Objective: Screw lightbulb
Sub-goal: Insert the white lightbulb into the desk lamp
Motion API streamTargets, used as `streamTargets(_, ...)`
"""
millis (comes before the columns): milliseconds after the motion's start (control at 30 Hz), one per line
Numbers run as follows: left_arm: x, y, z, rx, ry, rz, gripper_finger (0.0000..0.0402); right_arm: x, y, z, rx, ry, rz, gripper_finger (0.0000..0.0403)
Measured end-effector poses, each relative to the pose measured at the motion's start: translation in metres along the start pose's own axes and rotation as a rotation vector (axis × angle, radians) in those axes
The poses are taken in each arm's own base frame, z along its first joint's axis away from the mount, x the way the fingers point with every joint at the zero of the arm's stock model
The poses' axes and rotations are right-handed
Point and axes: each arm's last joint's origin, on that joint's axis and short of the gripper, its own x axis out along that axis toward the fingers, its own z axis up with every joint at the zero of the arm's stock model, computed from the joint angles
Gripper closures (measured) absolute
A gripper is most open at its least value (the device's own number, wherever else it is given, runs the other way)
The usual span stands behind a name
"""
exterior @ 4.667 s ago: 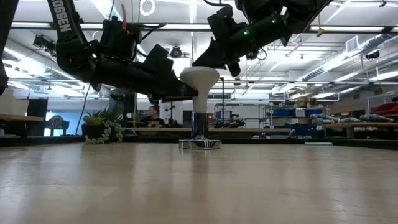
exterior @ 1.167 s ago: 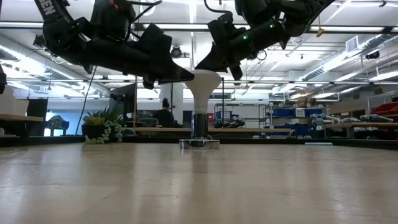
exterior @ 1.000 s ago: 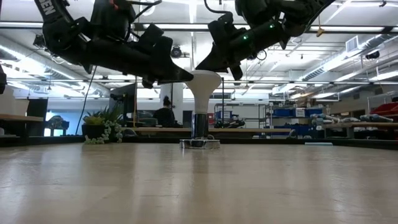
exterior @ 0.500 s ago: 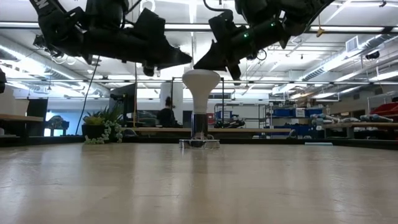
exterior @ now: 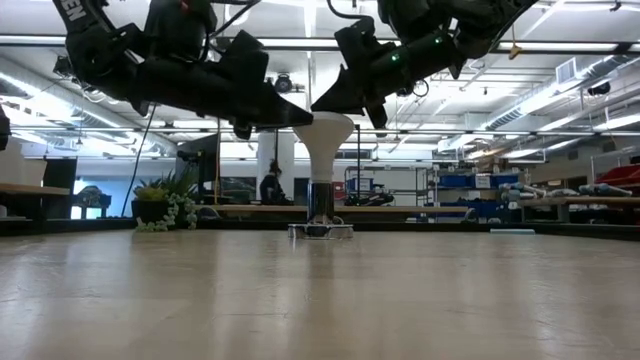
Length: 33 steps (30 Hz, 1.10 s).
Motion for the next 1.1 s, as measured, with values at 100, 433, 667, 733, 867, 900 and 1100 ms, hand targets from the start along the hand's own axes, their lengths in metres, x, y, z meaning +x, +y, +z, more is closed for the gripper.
streamTargets(100, 0.000, 0.003, 0.000, 0.003, 0.002, 0.029, 0.0399, 0.000, 0.000, 0.000, 0.000, -0.001, -0.006, 0.0395)
streamTargets(433, 0.003, 0.015, -0.001, -0.001, 0.007, 0.080, 0.0399, 0.000, -0.002, 0.000, 0.012, 0.000, -0.026, 0.0395)
streamTargets(667, 0.003, 0.024, 0.000, 0.023, 0.015, 0.128, 0.0399, 0.000, -0.002, -0.001, 0.023, 0.010, -0.029, 0.0395)
streamTargets(733, 0.001, 0.026, 0.002, 0.022, 0.016, 0.141, 0.0399, 0.000, -0.002, -0.001, 0.023, 0.011, -0.027, 0.0395)
streamTargets(867, -0.003, 0.028, 0.008, 0.031, 0.007, 0.156, 0.0399, 0.000, -0.002, -0.001, 0.028, 0.017, -0.007, 0.0395)
streamTargets(900, -0.005, 0.029, 0.011, 0.034, -0.002, 0.165, 0.0399, 0.000, -0.002, -0.001, 0.030, 0.019, 0.004, 0.0395)
streamTargets(1100, -0.008, 0.033, 0.009, 0.007, 0.065, 0.213, 0.0399, 0.000, -0.001, -0.001, 0.030, 0.021, 0.011, 0.0395)
